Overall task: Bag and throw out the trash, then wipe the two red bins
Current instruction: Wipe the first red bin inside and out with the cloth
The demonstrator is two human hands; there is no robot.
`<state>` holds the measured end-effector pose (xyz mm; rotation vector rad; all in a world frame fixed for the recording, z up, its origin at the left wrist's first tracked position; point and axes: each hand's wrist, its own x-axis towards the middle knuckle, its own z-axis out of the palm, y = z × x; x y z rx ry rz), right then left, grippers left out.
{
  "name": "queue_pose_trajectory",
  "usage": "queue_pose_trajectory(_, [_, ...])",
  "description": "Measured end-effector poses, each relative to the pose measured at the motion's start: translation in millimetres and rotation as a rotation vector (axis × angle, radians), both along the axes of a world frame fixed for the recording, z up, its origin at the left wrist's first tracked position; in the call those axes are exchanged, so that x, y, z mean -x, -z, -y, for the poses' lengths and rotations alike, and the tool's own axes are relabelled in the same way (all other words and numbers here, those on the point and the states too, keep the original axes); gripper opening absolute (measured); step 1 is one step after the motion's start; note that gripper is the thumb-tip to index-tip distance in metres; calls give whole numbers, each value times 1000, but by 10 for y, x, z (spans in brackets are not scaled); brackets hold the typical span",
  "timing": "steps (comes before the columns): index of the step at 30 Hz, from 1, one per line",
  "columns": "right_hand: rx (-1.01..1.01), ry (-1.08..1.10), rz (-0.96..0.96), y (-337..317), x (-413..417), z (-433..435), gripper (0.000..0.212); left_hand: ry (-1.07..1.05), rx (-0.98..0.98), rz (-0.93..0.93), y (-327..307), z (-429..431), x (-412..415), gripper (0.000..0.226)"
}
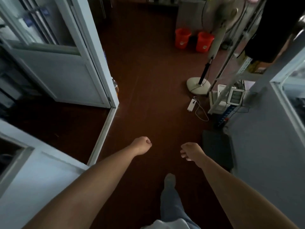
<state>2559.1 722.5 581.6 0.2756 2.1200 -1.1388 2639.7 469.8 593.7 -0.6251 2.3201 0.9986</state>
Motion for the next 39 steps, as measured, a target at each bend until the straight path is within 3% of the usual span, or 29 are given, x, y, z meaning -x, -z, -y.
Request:
queue_pose_trajectory(6, [72,43,36,59,1818,403,10,-58,23,10,27,374,1668,24])
queue_pose_trajectory(14, [73,-86,41,-174,3973,1206,7,-133,-2,-15,-260,954,3634,26])
queue_pose_trajectory(20, [68,-122,50,-78,5459,1990,9,-112,41,-31,-126,1631,5094,24])
queue_pose_trajectory(26, [-39,-66,158,-176,7059,2769,33,-55,3,22,29,2509,6732,20])
queue_pose_trajectory(33, [-16,-6,128,-438,8751,3422,17,5,50,-11,-195,3338,8729,21])
queue_pose_trajectory(39, [4,-48,-54,-327,10566,3911,8,12,57,-56,-113,3850,10559,19])
